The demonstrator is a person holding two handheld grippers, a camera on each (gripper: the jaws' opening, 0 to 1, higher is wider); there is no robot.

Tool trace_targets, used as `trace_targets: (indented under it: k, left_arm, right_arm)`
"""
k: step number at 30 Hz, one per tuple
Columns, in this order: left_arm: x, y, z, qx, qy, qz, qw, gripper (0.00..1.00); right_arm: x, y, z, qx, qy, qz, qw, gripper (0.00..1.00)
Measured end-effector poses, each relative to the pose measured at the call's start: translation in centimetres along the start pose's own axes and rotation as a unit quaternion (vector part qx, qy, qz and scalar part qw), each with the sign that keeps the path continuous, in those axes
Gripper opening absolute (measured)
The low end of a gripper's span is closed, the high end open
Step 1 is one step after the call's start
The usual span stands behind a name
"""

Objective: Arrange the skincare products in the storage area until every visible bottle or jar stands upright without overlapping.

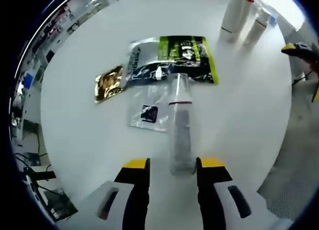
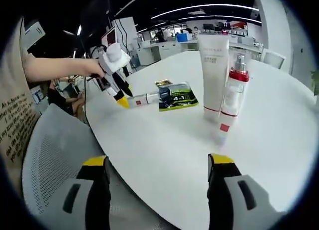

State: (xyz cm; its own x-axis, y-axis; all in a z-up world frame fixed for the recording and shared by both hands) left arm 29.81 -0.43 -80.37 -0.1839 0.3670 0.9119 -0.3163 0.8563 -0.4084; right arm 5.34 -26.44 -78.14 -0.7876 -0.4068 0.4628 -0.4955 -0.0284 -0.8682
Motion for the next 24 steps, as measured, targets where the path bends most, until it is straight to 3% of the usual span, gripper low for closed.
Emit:
trace_targets:
  k: [15,24]
  left_arm:
    - [-1.2,-2.2,0.7,-0.023,0.016,0.004,0.9996,0.31]
    - [-1.8,-3.1,0.5,-0.021,0.028,0.001,0.9994,0.20]
  right_arm:
    - [0.2,-0.1,0.5,-0.011,0.016,0.011,0.9998,0.80]
    - [0.3,-0.2,0.8,-0.014,0.022,0.014,0.9996,0.79]
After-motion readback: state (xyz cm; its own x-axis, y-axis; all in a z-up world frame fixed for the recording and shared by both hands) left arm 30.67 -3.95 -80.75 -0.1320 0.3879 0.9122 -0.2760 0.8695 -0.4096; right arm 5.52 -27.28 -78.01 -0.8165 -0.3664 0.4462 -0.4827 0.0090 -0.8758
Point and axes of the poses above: the point that each gripper's makers call its tool centre point, and the gripper's own axes: x roughly backward along the fingers, z roughly to its right, y roughly out of its underside, the point moved 10 cm from there along x, roughly backward along the fingers, and after that the axes turned 9 degrees about z, right-handed, at the moved point
